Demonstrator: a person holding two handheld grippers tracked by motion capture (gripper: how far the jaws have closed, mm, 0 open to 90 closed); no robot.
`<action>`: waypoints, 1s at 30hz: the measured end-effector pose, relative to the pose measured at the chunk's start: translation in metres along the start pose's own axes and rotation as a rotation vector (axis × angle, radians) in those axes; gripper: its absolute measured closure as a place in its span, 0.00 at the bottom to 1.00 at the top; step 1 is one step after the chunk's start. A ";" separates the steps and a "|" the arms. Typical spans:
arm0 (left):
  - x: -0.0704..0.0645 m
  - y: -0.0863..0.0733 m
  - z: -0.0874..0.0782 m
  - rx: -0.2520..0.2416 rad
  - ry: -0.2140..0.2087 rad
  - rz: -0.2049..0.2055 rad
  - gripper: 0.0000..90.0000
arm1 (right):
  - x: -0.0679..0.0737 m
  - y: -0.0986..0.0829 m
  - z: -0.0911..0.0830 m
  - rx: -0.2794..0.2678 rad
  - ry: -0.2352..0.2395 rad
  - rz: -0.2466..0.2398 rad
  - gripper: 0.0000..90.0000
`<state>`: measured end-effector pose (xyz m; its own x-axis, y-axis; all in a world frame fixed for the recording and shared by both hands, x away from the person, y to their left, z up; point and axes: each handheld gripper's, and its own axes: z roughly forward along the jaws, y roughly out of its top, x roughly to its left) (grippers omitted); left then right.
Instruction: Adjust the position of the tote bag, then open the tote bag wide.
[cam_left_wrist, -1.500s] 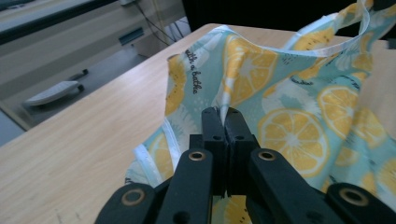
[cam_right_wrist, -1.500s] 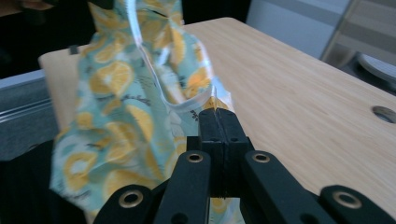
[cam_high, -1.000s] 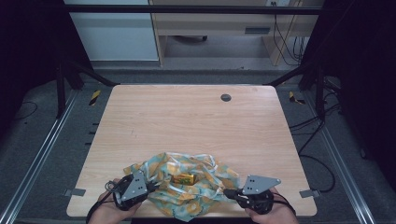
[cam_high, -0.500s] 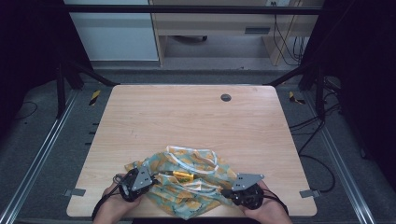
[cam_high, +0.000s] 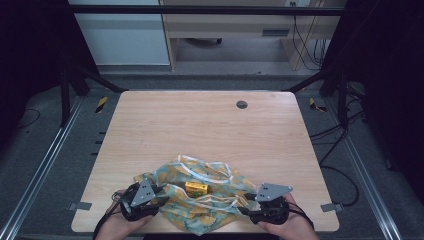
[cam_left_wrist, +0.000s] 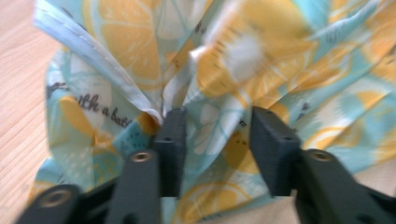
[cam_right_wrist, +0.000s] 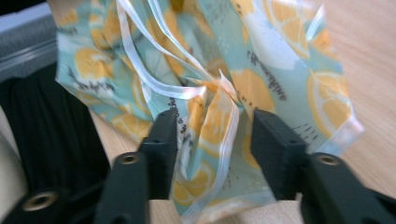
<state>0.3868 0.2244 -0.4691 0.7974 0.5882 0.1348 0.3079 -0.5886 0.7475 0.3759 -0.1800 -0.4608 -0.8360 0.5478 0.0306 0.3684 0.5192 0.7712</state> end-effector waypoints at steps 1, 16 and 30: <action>-0.001 0.000 -0.003 -0.019 -0.007 -0.013 0.55 | 0.000 0.001 -0.003 -0.014 -0.003 -0.001 0.47; 0.001 0.032 -0.034 -0.180 -0.013 -0.026 0.39 | -0.008 0.062 -0.010 -0.065 -0.031 -0.068 0.42; -0.009 0.050 -0.007 -0.125 -0.063 0.044 0.55 | -0.014 0.078 0.044 0.028 0.035 -0.101 0.65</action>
<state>0.3911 0.1936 -0.4282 0.8409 0.5252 0.1308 0.2082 -0.5368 0.8176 0.4337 -0.1184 -0.4286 -0.8833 0.4683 -0.0238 0.2919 0.5890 0.7536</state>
